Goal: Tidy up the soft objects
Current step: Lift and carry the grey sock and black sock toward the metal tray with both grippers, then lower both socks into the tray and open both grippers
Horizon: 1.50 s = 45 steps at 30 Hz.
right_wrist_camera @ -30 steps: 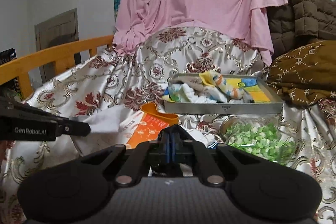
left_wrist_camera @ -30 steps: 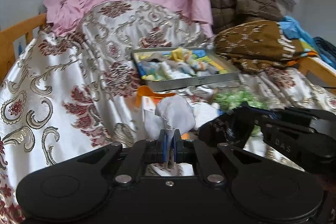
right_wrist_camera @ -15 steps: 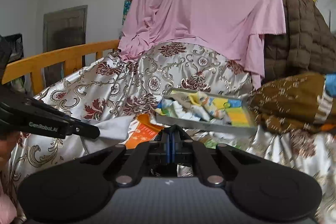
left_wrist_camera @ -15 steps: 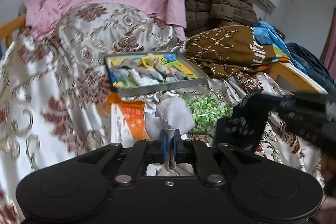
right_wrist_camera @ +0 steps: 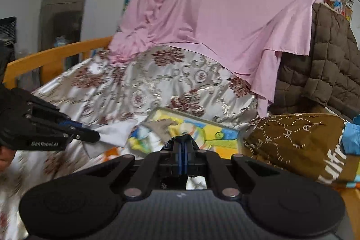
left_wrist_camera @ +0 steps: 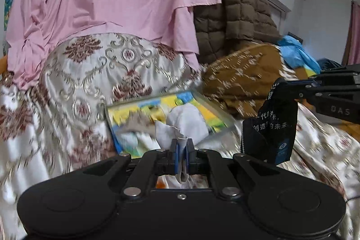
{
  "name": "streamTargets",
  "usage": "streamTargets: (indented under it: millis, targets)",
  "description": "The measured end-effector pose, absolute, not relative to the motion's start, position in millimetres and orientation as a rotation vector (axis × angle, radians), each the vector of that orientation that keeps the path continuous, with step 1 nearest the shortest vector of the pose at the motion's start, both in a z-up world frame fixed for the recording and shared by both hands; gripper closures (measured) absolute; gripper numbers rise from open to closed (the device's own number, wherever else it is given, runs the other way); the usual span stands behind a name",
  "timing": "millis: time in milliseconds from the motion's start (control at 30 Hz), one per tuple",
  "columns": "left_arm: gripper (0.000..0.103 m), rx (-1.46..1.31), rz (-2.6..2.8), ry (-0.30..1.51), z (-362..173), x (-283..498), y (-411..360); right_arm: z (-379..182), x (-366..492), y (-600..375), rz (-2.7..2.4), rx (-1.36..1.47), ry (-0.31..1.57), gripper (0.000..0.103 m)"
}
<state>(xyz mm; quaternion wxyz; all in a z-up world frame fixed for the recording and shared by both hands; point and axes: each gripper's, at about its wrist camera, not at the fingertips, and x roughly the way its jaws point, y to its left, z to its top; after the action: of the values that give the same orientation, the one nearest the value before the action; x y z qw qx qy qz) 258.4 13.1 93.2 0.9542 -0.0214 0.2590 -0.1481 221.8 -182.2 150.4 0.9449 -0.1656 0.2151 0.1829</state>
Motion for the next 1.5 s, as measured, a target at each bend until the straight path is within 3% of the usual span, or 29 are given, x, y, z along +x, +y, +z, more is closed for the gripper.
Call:
streamTargets:
  millis: [567, 800, 1133, 1367, 1500]
  targets:
    - [0.097, -0.114, -0.279, 0.574, 23, 507, 4, 80, 487, -175, 0.222, -0.223, 0.474, 0.100]
    - [0.097, -0.093, -0.321, 0.673, -8, 542, -29, 35, 535, -200, 0.183, -0.166, 0.617, 0.100]
    - [0.095, -0.044, -0.349, 0.707, -27, 537, -51, 8, 520, -228, 0.179, -0.155, 0.679, 0.098]
    - [0.084, -0.050, -0.341, 0.695, -27, 515, -55, -5, 498, -233, 0.175, -0.142, 0.695, 0.073]
    - [0.071, -0.056, -0.328, 0.657, -16, 496, -52, 0, 476, -236, 0.170, -0.128, 0.654, 0.054]
